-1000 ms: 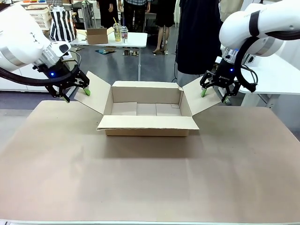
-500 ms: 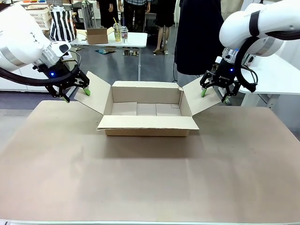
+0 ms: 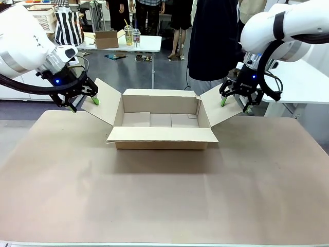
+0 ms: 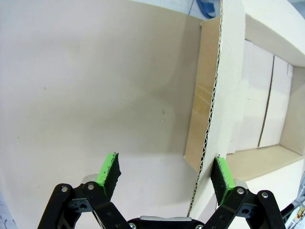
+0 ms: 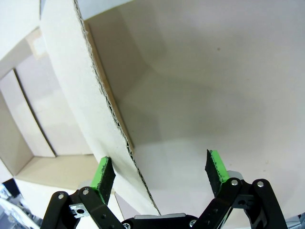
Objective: Pack the gift set into the box.
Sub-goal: Lift both hands away from the flaps of the Package Box.
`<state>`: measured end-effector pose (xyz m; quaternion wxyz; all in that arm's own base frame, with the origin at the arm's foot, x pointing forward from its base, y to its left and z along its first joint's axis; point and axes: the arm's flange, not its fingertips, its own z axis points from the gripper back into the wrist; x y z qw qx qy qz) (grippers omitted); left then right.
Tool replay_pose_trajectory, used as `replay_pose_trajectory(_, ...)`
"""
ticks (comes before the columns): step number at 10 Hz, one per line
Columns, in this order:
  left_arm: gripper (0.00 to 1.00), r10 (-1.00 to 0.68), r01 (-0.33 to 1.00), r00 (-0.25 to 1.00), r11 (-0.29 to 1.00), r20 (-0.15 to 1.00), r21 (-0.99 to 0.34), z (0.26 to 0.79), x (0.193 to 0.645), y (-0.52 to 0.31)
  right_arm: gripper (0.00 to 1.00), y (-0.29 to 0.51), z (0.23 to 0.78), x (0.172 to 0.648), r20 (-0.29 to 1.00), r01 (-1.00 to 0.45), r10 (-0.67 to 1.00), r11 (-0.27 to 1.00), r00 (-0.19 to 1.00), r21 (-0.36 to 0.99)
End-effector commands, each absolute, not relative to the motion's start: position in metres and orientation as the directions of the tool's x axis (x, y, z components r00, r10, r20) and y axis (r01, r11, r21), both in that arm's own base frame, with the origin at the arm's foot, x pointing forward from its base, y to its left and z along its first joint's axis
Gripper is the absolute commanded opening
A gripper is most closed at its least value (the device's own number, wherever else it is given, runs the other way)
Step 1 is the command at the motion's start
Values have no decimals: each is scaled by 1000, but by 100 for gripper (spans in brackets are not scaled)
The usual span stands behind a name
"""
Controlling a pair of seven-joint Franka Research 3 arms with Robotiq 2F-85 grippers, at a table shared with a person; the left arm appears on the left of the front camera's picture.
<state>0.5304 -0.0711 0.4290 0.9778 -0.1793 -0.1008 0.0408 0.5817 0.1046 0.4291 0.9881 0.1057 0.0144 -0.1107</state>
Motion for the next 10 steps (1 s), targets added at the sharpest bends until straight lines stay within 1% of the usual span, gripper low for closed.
replay_pose_trajectory(1,100,128,-57,974,938,187,-343,431,528,-72,100,105,433,582,-51,233,-227,955,973,184)
replay_pose_trajectory(10,100,128,-57,974,938,187,-343,431,528,-72,100,105,433,582,-51,233,-227,955,973,184)
